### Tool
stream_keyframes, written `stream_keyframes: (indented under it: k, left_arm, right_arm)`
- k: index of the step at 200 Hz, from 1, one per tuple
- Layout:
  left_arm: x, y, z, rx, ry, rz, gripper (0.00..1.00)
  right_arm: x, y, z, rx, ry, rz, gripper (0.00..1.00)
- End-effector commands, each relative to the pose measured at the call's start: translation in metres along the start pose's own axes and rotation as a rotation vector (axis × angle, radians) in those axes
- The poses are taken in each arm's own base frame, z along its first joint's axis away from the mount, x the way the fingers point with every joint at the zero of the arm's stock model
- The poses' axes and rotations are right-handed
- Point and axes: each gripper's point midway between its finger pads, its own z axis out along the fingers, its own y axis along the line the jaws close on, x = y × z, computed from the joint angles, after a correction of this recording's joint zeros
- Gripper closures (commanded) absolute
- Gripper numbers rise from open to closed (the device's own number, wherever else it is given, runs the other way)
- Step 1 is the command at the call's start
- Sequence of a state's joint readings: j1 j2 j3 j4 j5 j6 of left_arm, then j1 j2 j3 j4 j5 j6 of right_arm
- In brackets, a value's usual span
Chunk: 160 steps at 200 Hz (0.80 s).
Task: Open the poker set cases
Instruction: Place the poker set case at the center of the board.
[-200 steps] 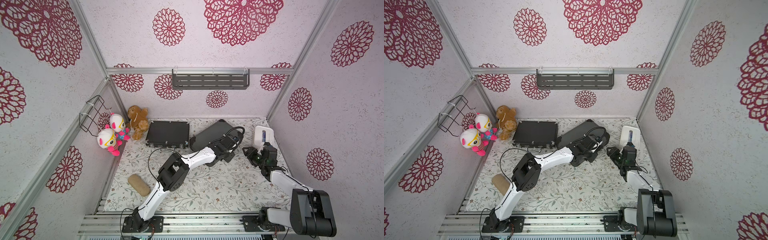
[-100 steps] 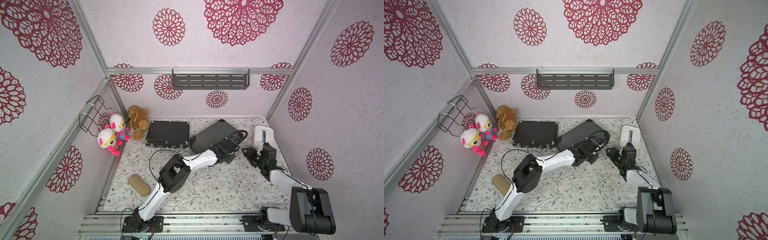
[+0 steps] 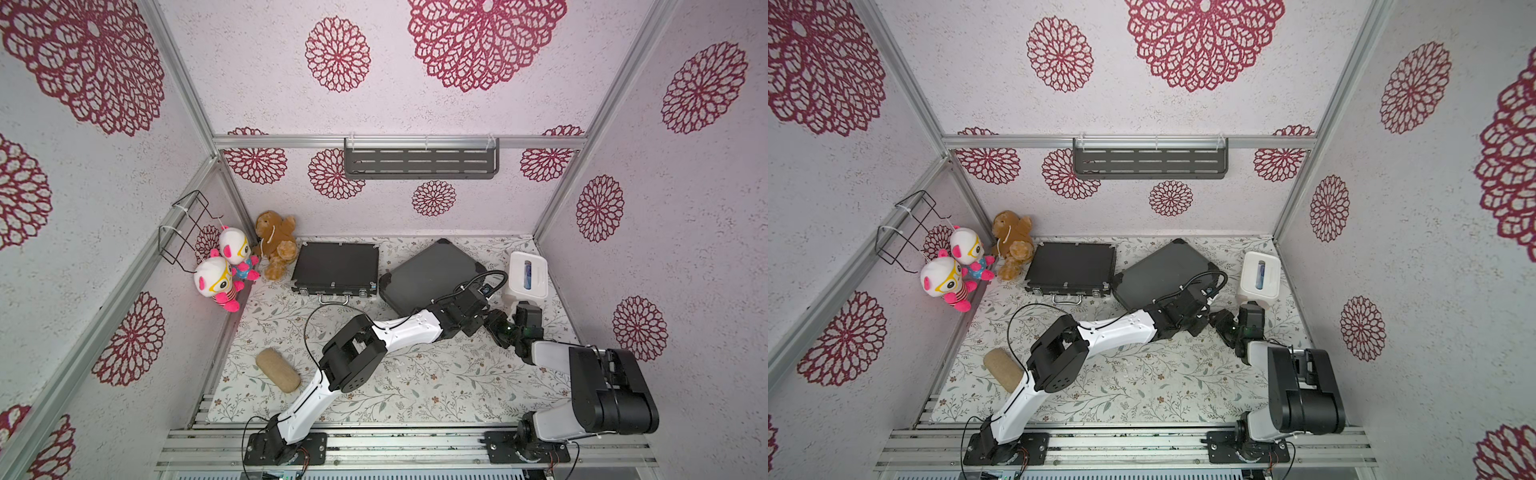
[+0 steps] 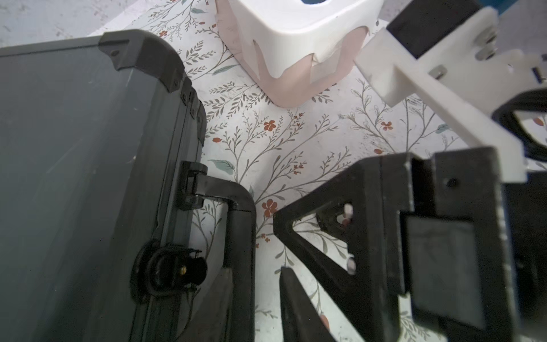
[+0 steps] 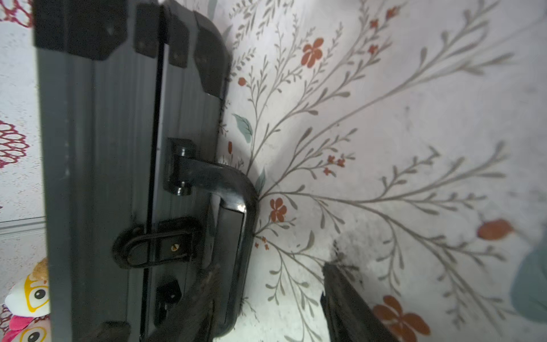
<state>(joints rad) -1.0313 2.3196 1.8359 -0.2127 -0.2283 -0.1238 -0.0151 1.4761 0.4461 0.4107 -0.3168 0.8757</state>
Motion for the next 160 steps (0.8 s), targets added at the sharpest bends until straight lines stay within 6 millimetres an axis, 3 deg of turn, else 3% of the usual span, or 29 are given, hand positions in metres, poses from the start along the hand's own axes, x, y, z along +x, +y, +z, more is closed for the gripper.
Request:
stream_keyframes:
  k: [1,33,69,90,96,110,132,160]
  left_arm:
    - [-0.035,0.021,-0.028,-0.070,-0.079,-0.074,0.58]
    - [-0.049,0.058,-0.061,-0.157,-0.100,-0.226,0.35]
    - [-0.049,0.126,-0.113,-0.368,-0.079,-0.474,0.24]
    - [-0.023,0.164,-0.130,-0.457,-0.046,-0.660,0.21]
    - [-0.025,0.175,-0.146,-0.450,-0.062,-0.731,0.20]
    - [-0.001,0.192,-0.151,-0.445,-0.025,-0.888,0.16]
    - [0.029,0.204,-0.150,-0.413,-0.044,-1.059,0.10]
    - [0.047,0.211,-0.154,-0.437,-0.083,-1.117,0.06]
  right_arm:
    - [-0.014,0.021,0.000,-0.058,-0.044,-0.034,0.42]
    - [-0.034,0.042,-0.003,-0.028,-0.071,-0.129,0.41]
    - [-0.062,0.078,-0.002,0.019,-0.103,-0.264,0.36]
    - [-0.082,0.096,0.007,0.078,-0.110,-0.348,0.29]
    - [-0.088,0.101,0.013,0.094,-0.104,-0.372,0.29]
    - [-0.101,0.112,0.029,0.126,-0.074,-0.415,0.28]
    - [-0.115,0.132,0.057,0.120,-0.023,-0.470,0.24]
    - [-0.127,0.147,0.084,0.124,0.027,-0.524,0.24]
